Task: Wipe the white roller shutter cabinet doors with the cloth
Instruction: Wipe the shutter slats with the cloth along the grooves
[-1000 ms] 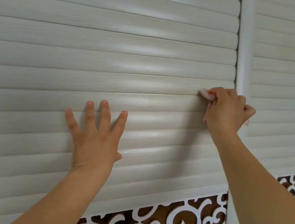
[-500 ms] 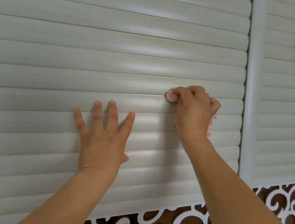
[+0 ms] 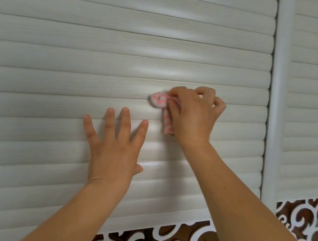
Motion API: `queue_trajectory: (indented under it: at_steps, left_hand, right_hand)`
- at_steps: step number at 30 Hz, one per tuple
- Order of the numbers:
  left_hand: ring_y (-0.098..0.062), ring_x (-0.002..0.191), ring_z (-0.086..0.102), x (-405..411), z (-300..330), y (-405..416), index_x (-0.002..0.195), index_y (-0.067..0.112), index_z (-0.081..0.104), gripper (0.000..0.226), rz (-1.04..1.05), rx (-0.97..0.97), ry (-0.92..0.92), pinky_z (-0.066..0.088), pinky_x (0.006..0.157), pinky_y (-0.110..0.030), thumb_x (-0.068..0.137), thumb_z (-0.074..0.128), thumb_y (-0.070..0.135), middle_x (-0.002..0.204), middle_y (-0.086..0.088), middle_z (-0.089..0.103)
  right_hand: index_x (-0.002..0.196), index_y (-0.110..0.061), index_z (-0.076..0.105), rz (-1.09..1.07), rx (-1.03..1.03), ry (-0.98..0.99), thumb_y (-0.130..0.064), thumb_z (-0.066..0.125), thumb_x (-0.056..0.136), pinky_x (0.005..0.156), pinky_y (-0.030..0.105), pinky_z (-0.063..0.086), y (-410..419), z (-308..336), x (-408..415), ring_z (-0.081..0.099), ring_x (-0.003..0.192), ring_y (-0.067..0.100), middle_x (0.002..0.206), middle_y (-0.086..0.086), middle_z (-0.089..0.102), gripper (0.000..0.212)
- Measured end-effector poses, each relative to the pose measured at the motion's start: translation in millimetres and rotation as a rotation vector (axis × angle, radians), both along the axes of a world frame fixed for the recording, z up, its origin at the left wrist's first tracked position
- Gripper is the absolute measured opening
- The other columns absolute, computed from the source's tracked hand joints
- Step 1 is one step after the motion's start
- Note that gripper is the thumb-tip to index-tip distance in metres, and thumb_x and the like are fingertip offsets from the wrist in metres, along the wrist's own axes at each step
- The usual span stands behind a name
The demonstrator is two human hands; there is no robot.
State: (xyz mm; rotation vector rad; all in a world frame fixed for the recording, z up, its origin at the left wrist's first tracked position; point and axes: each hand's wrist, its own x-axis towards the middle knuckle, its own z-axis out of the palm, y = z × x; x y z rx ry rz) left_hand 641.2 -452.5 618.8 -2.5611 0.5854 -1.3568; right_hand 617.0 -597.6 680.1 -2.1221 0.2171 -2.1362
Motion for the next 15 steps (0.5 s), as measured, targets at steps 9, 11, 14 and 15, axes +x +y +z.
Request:
queue_trajectory:
  at_steps: [9,11,14,15]
  left_hand:
    - [-0.044,0.139,-0.014,0,0,-2,0.14,0.027,-0.028,0.101,0.005,0.011,0.014,-0.013,0.095,-0.072,0.082,0.043,0.067,0.15,-0.02,-0.022]
    - [-0.044,0.139,-0.014,0,0,-2,0.14,0.027,-0.028,0.1,-0.005,0.012,0.007,-0.011,0.097,-0.072,0.082,0.044,0.067,0.15,-0.019,-0.022]
    - [-0.044,0.139,-0.012,0,0,-1,0.142,0.028,-0.022,0.098,-0.026,-0.009,-0.002,-0.009,0.099,-0.072,0.082,0.046,0.065,0.151,-0.019,-0.02]
    - [-0.043,0.14,-0.011,1,-1,0,0.144,0.028,-0.018,0.098,-0.032,-0.014,-0.008,-0.007,0.099,-0.072,0.081,0.048,0.065,0.152,-0.019,-0.017]
  right_hand:
    - [0.091,-0.025,0.066,0.306,0.657,-0.215,-0.042,0.059,0.086,0.07,0.036,0.052,-66,-10,-8,0.058,0.077,0.004,0.091,-0.012,0.052,0.019]
    - [0.101,-0.027,0.069,0.195,0.52,-0.192,-0.035,0.054,0.092,0.069,0.031,0.044,-45,-18,1,0.057,0.09,0.019,0.1,-0.005,0.055,0.019]
    - [0.114,-0.026,0.065,0.083,0.351,-0.088,-0.037,0.048,0.096,0.067,0.028,0.031,-8,-25,8,0.053,0.093,0.03,0.108,0.008,0.055,0.027]
    - [0.117,-0.022,0.062,0.067,0.328,-0.061,-0.039,0.051,0.094,0.066,0.029,0.033,2,-27,11,0.053,0.092,0.032,0.107,0.01,0.054,0.031]
